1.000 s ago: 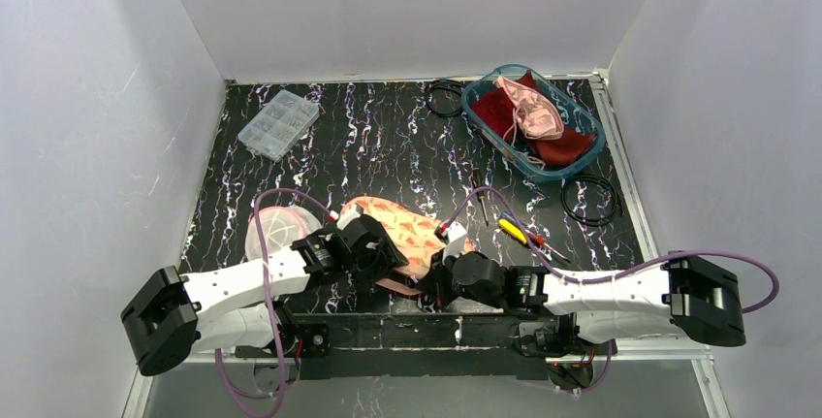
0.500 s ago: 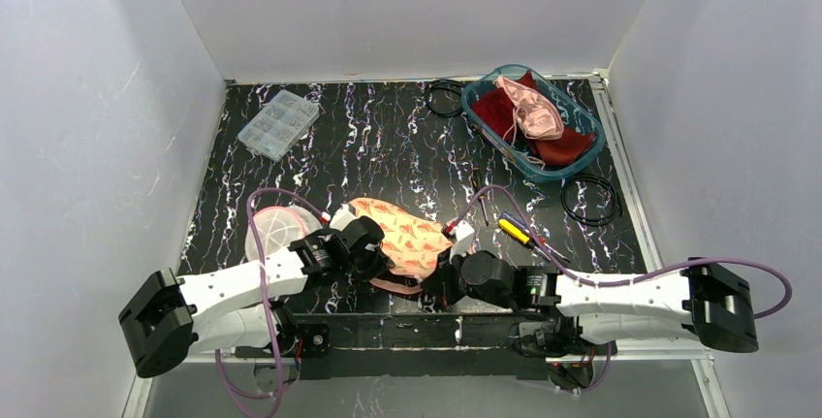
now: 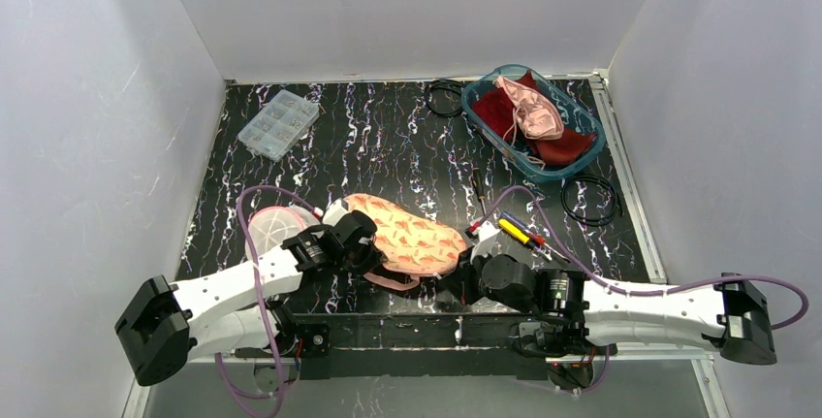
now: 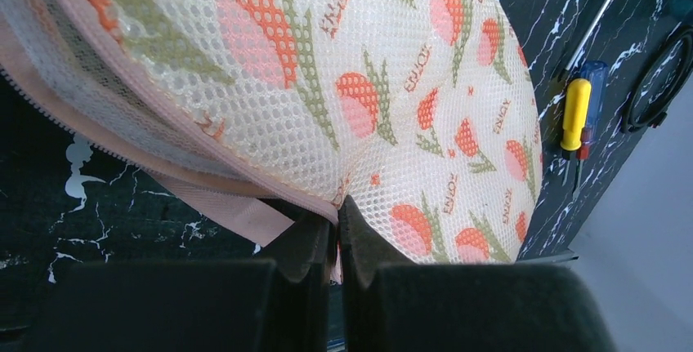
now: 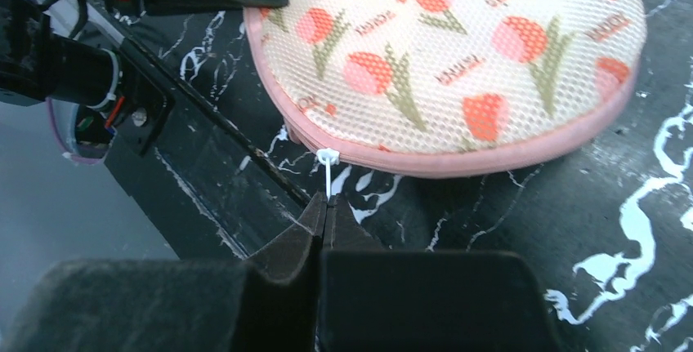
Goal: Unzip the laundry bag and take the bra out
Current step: Unzip the laundry bag at the center of the board.
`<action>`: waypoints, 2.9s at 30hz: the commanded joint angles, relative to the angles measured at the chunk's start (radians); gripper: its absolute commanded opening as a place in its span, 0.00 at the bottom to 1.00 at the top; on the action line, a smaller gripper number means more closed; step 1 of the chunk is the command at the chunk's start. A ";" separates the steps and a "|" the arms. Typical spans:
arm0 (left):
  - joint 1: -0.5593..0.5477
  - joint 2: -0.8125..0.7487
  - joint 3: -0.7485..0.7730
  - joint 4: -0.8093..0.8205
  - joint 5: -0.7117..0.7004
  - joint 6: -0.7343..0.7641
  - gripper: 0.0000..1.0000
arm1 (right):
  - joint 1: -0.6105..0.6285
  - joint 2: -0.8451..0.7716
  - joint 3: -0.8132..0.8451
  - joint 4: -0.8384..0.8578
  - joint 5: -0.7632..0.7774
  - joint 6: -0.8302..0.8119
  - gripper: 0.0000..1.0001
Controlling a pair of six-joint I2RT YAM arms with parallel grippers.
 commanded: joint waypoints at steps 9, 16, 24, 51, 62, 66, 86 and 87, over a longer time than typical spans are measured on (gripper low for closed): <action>0.172 0.122 0.084 0.120 0.201 0.301 0.00 | 0.005 -0.021 -0.080 -0.018 0.097 0.038 0.01; 0.188 0.131 0.164 0.026 0.253 0.413 0.48 | 0.004 0.094 -0.067 0.127 0.043 0.028 0.01; 0.171 -0.187 0.030 -0.120 0.330 0.363 0.90 | 0.006 0.200 -0.013 0.228 0.000 -0.011 0.01; -0.026 0.061 0.011 0.096 0.098 0.191 0.53 | 0.007 0.325 0.058 0.323 -0.054 -0.031 0.01; -0.008 0.031 -0.019 0.086 0.066 0.200 0.00 | 0.008 0.285 0.064 0.222 -0.021 -0.032 0.01; 0.020 -0.018 -0.047 0.080 0.082 0.215 0.00 | 0.008 0.235 0.040 0.155 0.018 -0.008 0.01; 0.182 0.098 0.051 0.109 0.321 0.423 0.04 | 0.008 0.117 -0.052 0.042 0.096 0.033 0.01; 0.181 0.094 0.052 0.106 0.324 0.427 0.11 | 0.008 0.128 -0.046 0.063 0.091 0.030 0.01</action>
